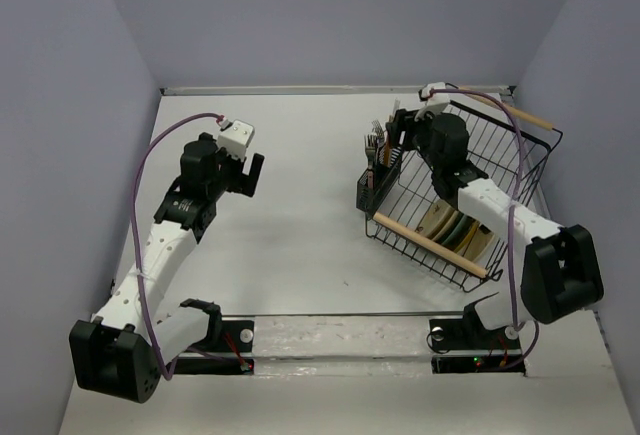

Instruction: Sort the eating utensils into containers

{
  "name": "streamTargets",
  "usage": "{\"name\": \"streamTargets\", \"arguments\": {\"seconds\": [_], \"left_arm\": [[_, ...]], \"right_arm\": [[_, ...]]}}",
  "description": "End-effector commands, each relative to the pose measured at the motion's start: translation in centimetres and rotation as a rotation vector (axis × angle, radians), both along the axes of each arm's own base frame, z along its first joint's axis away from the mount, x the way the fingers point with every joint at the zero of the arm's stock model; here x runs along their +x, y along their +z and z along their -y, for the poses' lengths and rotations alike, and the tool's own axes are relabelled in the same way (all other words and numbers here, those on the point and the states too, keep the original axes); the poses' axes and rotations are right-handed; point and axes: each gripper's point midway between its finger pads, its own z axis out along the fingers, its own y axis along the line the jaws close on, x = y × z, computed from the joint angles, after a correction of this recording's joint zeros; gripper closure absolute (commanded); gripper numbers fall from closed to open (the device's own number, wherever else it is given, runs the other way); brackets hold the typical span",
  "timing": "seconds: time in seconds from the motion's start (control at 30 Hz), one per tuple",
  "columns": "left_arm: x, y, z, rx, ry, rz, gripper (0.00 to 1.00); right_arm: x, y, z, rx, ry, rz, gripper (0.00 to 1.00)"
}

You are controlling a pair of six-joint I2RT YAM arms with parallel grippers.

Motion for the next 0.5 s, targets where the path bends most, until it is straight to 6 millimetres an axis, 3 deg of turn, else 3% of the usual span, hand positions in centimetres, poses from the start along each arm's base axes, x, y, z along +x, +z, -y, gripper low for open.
{"name": "streamTargets", "arguments": {"seconds": [0.0,0.03,0.1,0.13,0.17,0.2,0.27,0.3,0.37,0.43,0.47], "left_arm": [[0.3,1.4,-0.1,-0.007,-0.009,0.061,0.01],[0.3,1.3,-0.4,-0.001,0.000,0.062,0.01],[0.3,1.0,-0.8,0.007,0.014,0.058,0.01],[0.4,0.9,-1.3,0.011,0.031,0.059,0.01],[0.4,0.8,-1.7,0.016,0.047,0.056,0.01],[0.4,0.5,-2.1,0.021,0.056,0.053,0.01],[0.3,0.2,-3.1,0.026,0.084,0.045,0.01],[0.1,-0.2,-3.4,0.032,0.091,0.043,0.01],[0.0,-0.6,-4.1,0.038,0.112,0.038,0.01],[-0.1,-1.0,-5.2,0.051,0.145,0.036,0.01],[-0.2,-1.3,-5.8,0.058,0.160,0.030,0.01]], "right_arm": [[-1.6,6.6,0.6,-0.032,0.020,0.076,0.31],[-1.7,8.1,0.9,-0.033,0.013,0.089,0.30],[-2.6,8.3,1.8,-0.051,-0.016,0.044,0.28],[-3.0,9.9,3.0,-0.042,-0.077,0.056,0.25],[-3.4,9.7,3.8,-0.050,-0.114,0.026,0.23],[-4.1,9.5,5.8,-0.058,-0.188,-0.031,0.21],[-5.0,8.5,7.8,-0.072,-0.257,-0.104,0.21],[-5.8,7.0,10.0,-0.103,-0.334,-0.174,0.18],[-6.9,5.8,12.6,-0.102,-0.435,-0.232,0.15],[-9.5,3.8,16.9,-0.076,-0.565,-0.309,0.11],[-10.5,2.9,17.6,-0.055,-0.568,-0.348,0.11]]}}
